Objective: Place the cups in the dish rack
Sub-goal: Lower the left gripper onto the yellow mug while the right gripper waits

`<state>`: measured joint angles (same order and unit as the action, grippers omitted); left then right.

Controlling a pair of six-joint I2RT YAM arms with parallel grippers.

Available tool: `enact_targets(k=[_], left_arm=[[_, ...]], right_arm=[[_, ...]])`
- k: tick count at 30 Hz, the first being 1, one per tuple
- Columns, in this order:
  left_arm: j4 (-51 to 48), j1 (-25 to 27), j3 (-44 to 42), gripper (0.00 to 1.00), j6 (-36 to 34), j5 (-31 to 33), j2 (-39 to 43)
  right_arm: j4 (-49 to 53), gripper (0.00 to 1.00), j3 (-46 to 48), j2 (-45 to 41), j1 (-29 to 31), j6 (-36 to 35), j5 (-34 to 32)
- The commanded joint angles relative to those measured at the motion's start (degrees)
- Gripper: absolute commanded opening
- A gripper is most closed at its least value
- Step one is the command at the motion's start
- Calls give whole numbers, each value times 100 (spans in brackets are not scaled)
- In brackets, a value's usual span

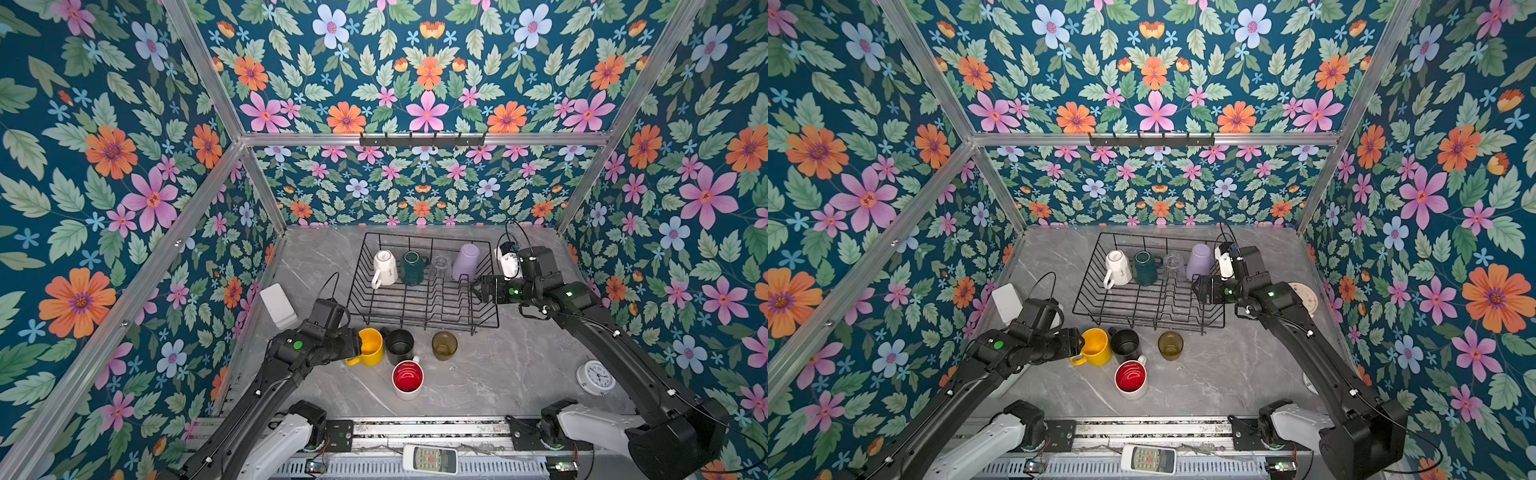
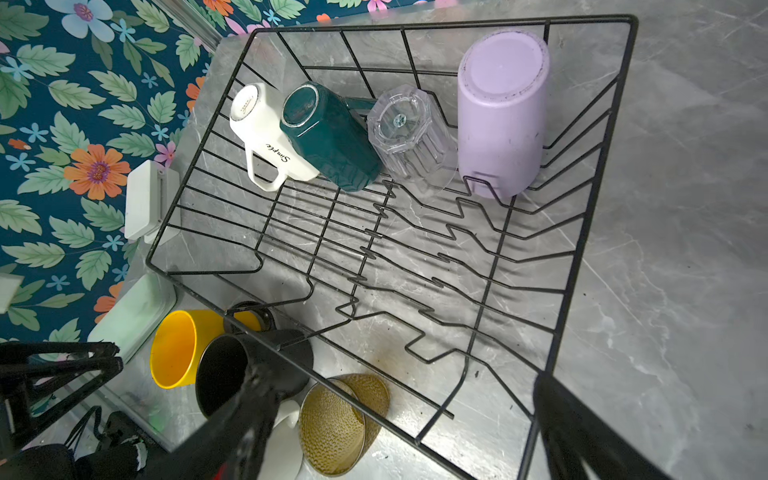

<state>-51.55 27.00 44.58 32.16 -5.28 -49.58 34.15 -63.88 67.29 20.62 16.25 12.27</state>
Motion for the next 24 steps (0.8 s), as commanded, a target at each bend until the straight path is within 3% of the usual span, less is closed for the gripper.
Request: enact_targets(k=[1,24], left_arm=[[206,23,31,70,-117,155,-143],[642,288,-64,44,-149,485,-1253]], right_arm=[[-131,95,46,-66,0,5,-35],[-199,95,278,-234,0,-73,-59]])
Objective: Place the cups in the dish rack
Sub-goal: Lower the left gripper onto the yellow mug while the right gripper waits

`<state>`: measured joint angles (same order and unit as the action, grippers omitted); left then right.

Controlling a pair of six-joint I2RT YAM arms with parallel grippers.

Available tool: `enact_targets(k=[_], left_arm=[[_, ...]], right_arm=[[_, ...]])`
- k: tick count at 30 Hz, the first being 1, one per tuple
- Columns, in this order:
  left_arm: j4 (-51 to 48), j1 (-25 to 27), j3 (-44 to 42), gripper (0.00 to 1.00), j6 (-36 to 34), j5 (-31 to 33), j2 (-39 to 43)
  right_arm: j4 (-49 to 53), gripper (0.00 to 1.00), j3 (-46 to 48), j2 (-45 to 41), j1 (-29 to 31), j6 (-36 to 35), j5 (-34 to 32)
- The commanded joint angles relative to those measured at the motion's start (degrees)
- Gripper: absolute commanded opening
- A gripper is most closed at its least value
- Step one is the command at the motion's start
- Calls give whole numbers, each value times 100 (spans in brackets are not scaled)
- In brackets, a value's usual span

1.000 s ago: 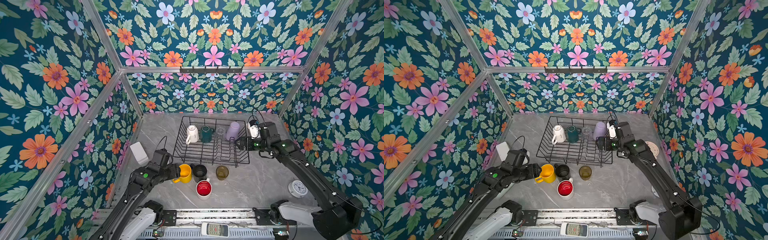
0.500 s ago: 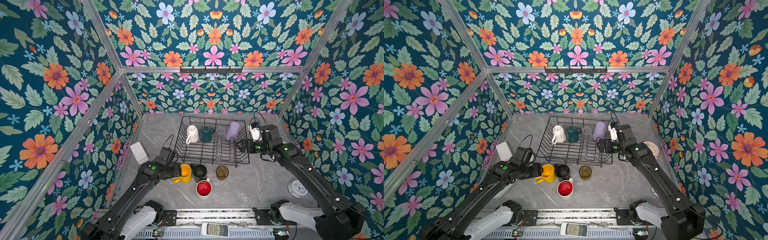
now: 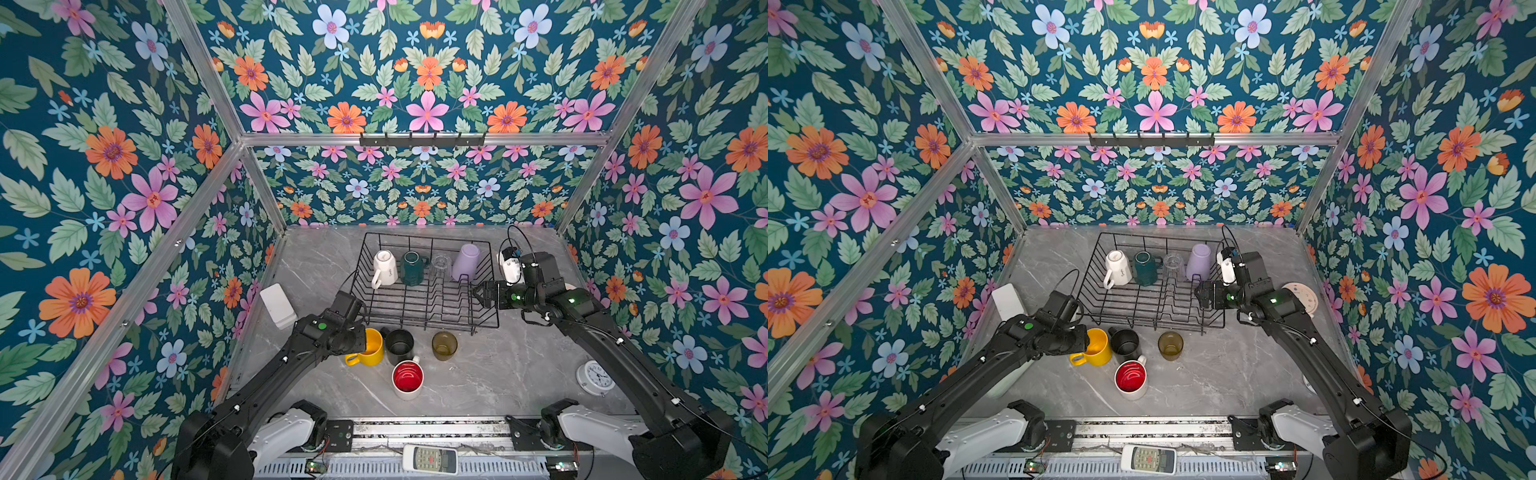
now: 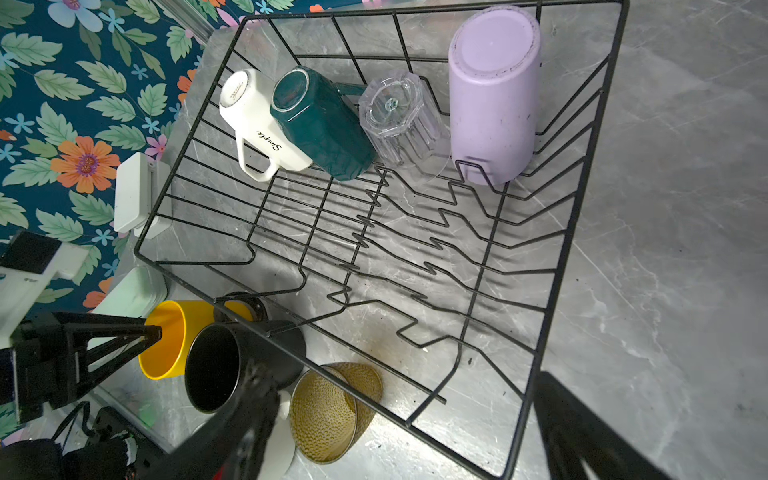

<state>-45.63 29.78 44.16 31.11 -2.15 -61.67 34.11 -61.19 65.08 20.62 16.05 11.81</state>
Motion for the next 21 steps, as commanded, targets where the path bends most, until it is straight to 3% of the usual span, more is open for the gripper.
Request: enact_targets(k=[1,21], left_arm=[[46,10,-28,43,-37,189,-83],[157,46,-93,22,-83,165,-435]], right_arm=[[-202,95,17,-17,7,-63,-12],[-229,95,91,-57,4,-107,-30]])
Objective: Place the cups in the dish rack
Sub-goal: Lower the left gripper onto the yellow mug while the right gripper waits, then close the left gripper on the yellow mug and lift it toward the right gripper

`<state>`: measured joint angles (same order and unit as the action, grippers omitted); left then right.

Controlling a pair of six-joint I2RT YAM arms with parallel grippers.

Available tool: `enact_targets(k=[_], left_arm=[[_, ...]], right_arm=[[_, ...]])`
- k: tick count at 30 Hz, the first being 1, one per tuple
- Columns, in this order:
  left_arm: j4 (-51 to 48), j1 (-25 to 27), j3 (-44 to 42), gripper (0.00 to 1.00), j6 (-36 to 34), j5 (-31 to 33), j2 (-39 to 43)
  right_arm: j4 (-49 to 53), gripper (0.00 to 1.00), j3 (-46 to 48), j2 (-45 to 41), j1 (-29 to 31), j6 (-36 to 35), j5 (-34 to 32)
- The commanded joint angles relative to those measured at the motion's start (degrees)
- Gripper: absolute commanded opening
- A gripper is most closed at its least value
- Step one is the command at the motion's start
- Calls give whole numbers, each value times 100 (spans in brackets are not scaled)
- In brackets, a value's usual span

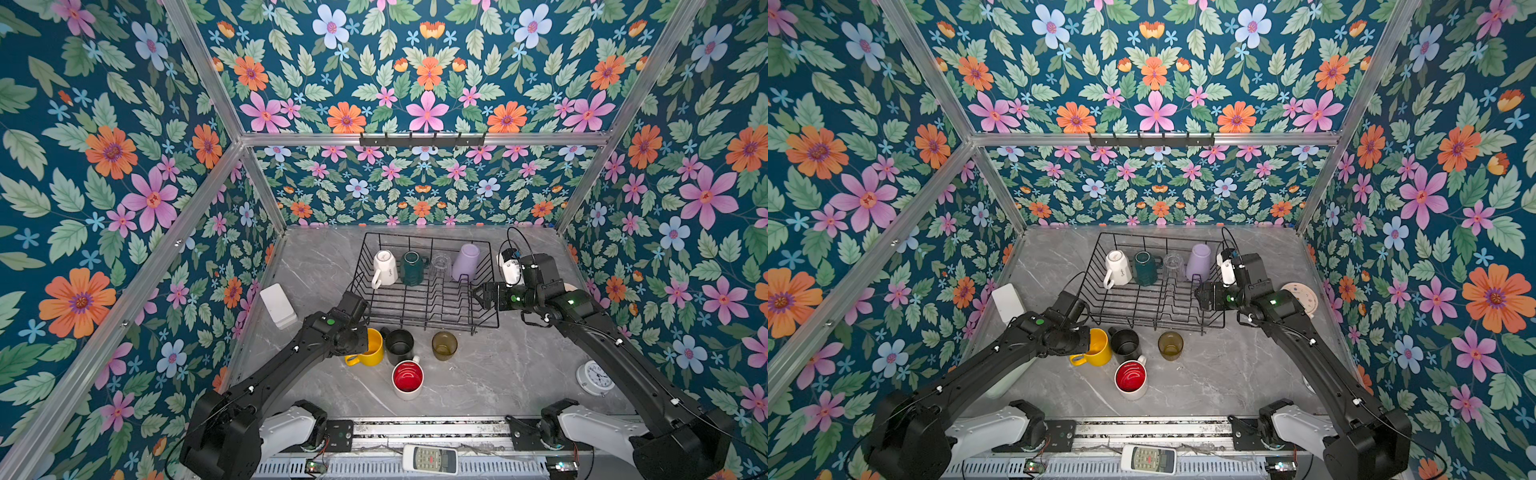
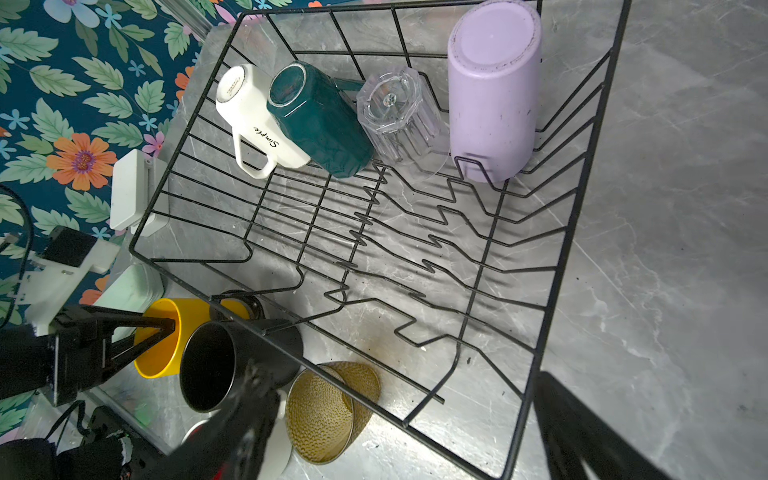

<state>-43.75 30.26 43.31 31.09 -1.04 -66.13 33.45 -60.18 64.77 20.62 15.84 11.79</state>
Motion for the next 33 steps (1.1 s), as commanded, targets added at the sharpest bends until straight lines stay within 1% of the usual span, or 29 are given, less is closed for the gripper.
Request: enact_targets(k=[1,12,16,17,22,27,31,33], left_arm=[[-52,-3,-12,21,-81,55,11],[-294,0,96,0,-147,68,77],[-442,5,166,0,-155,69,170],[-607,10,187,0,-157,60,223],[-996,7,382,0,-178,33,621],[-1414,1,962,0,-270,-2,1140],[-1239,-3,1494,0,-356,-252,1546],[-960,-3,1702,0,-391,-493,1693]], right_arm=[[-164,95,-11,-26,4,-86,-28],[-199,95,33,-73,10,-80,21],[-199,95,46,-108,4,-63,42],[-199,95,50,-123,7,-55,59],[-212,95,42,-180,7,-19,142],[-262,95,33,-292,1,64,312],[-411,95,64,-413,4,194,594],[-515,95,90,-479,3,246,772]])
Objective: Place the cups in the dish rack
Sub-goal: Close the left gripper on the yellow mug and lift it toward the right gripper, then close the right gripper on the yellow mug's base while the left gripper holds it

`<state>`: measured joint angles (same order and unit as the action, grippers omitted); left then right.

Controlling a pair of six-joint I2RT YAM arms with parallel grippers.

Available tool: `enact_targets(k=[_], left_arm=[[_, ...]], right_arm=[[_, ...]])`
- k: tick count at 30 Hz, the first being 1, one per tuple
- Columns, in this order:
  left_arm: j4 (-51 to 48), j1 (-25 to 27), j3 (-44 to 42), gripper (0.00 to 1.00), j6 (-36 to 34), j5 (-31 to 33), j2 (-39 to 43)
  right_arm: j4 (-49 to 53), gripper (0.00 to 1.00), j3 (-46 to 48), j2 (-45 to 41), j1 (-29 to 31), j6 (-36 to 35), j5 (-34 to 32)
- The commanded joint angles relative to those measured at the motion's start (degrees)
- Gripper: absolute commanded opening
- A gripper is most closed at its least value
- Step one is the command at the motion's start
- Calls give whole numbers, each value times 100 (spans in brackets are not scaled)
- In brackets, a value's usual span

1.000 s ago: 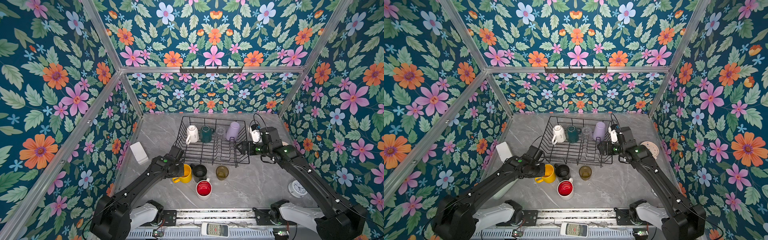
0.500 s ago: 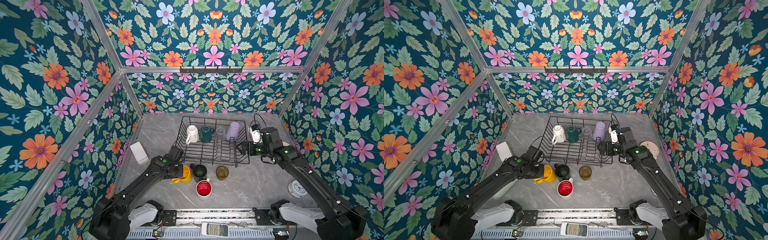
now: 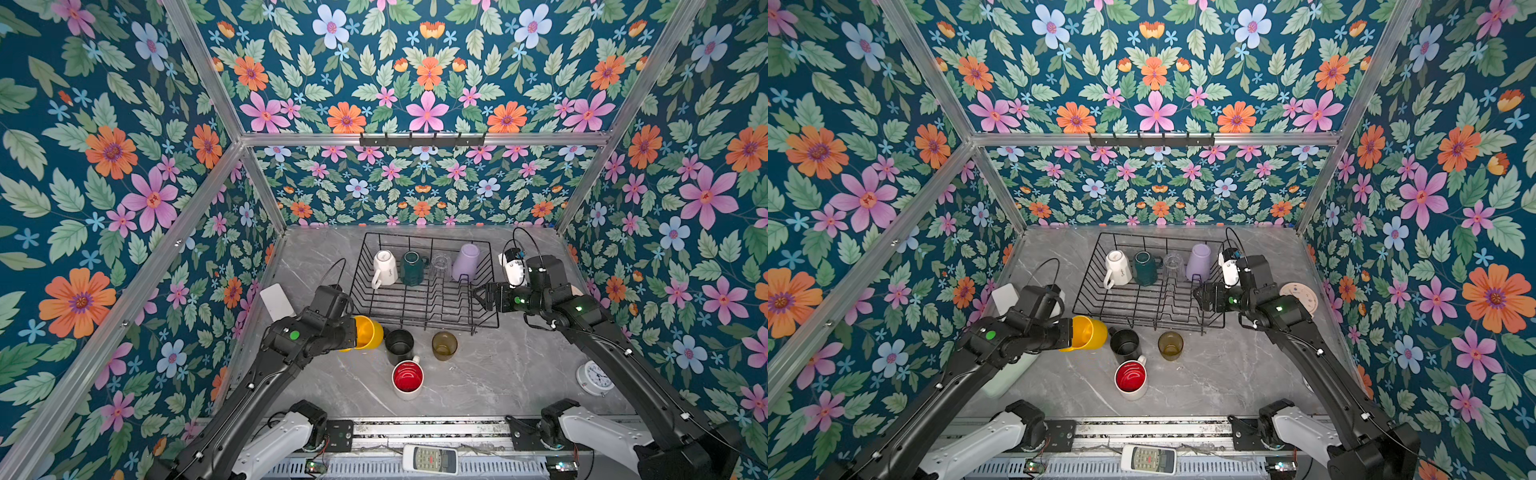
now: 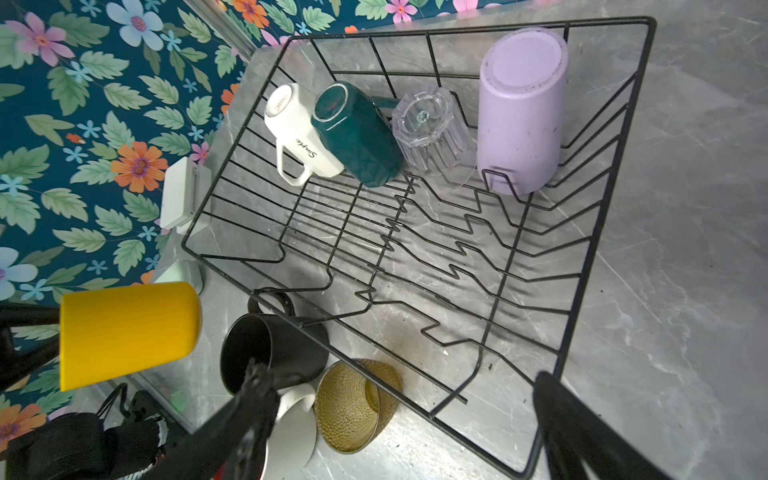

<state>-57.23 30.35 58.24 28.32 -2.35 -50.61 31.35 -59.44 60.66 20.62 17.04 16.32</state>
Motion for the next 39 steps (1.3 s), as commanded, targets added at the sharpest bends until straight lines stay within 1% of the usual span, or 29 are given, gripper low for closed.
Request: enact_targets(k=[1,3,6,8,10,15,20,23,27,31,35,39], left_arm=[[591,-11,230,0,-128,-541,200],[1125,-7,206,0,-166,-1006,289],[1697,-10,173,0,-168,-1558,217],[2116,-11,100,0,-102,-1897,158],[2744,-20,-55,0,54,-2296,117],[4809,-34,-719,0,705,-3489,-54],[6807,-55,-1377,0,1568,-4263,-324],[7709,-64,-1592,0,2001,-4566,-543],[8465,-64,-1727,0,2447,-4824,-772],[8717,-57,-1790,0,2678,-4911,-936],[9201,-55,-1952,0,3024,-5023,-1042],[9326,-55,-2020,0,3137,-5052,-1108]], right_arm=[[-371,95,36,-109,4,137,429],[-563,95,126,-240,10,178,661],[-851,95,245,-424,8,267,1052],[-1115,95,350,-562,4,374,1308],[-1462,95,495,-696,-1,513,1619],[-2559,97,912,-954,7,1089,2408],[-3493,98,1242,-1073,0,1539,2897],[-3942,98,1393,-1110,1,1691,3169],[-4200,98,1504,-1146,3,1649,3320],[-4490,98,1592,-1132,3,1586,3418],[-4816,98,1611,-990,18,1582,3540],[-4937,98,1521,-819,108,1461,3561]])
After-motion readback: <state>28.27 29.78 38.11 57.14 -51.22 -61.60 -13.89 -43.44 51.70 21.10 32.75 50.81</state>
